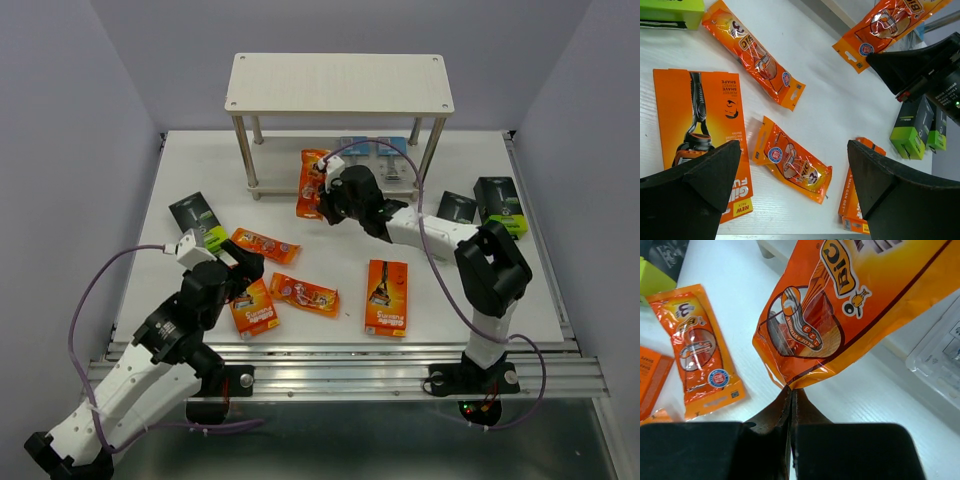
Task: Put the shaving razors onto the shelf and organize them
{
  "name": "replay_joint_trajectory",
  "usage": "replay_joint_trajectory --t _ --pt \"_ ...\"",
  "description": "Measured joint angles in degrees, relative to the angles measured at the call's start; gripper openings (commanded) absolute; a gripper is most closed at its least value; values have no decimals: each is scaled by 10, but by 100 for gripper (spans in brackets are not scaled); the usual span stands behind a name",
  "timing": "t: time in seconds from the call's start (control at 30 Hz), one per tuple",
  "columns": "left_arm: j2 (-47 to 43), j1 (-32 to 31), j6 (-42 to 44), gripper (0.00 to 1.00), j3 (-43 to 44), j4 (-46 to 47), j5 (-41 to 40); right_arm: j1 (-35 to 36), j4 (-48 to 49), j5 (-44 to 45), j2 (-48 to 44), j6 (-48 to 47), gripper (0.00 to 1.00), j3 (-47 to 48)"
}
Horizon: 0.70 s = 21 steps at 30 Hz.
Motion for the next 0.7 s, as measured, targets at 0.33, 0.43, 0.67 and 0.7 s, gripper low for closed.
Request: replay_joint_trajectory --t 0.33,0.43,0.67,0.7 --pt "6 0 -2 99 3 -3 -13 -27 -17 -1 68 -19 1 72" --pt "8 0 -4 99 3 -3 -15 -31 -21 2 83 -21 1 88" --pt "12 0 -7 99 3 -3 -19 -36 -25 19 104 -27 1 110" --pt "13 0 -7 99 3 -3 -20 -36 -25 23 108 -28 1 115"
